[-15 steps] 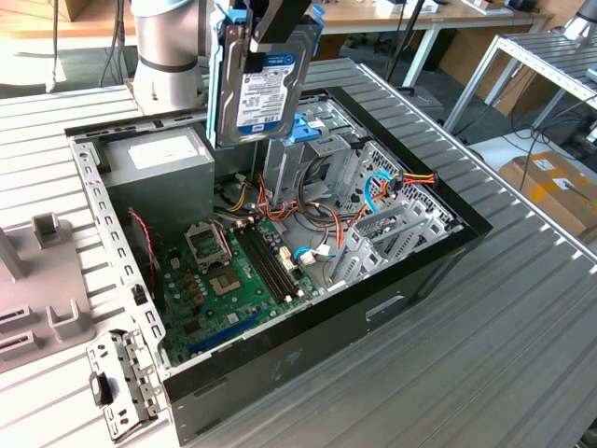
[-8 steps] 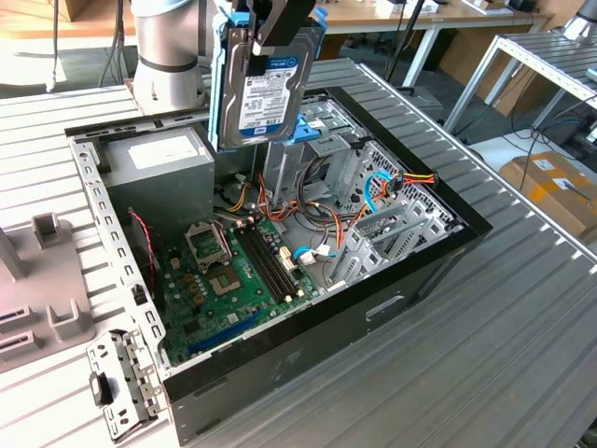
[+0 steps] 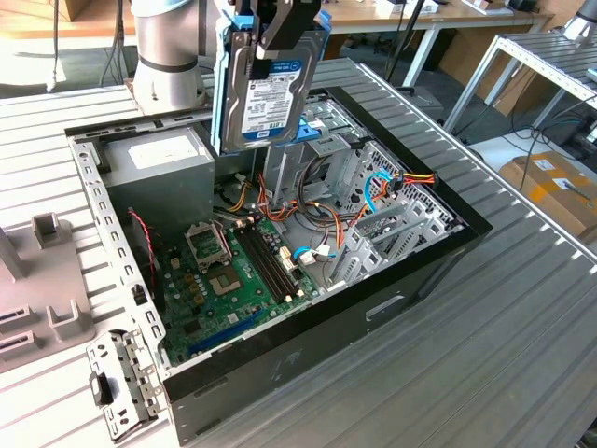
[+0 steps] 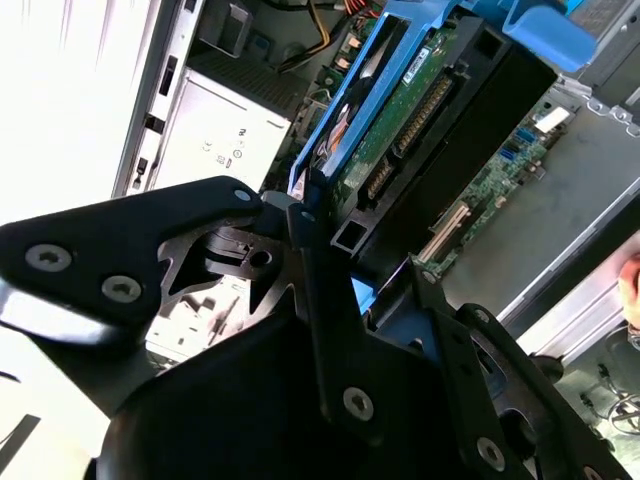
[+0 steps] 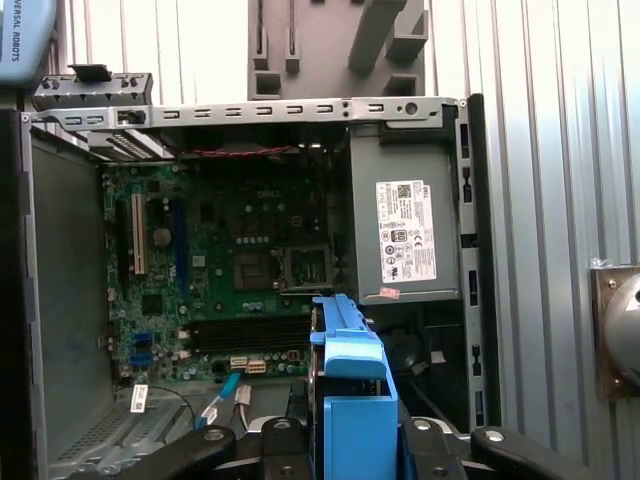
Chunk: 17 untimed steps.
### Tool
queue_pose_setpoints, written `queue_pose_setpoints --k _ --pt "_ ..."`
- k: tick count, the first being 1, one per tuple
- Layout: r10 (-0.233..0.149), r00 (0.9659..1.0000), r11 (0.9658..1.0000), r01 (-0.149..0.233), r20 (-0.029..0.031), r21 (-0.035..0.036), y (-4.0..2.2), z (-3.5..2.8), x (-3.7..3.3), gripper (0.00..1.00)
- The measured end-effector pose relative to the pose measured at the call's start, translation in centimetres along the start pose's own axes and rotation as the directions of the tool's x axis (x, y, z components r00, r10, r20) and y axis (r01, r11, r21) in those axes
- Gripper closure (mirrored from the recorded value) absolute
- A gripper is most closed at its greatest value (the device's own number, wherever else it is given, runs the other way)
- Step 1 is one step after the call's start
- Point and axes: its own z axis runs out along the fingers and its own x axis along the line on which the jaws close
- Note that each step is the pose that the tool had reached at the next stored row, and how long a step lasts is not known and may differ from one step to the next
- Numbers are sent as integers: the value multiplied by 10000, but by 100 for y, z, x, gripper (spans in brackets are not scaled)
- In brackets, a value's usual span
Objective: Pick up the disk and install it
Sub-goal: 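Pick up the disk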
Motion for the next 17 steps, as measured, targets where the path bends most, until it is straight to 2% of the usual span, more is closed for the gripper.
queue_pose_setpoints --k 17 --pt "0 10000 10000 0 -1 0 -8 -5 116 64"
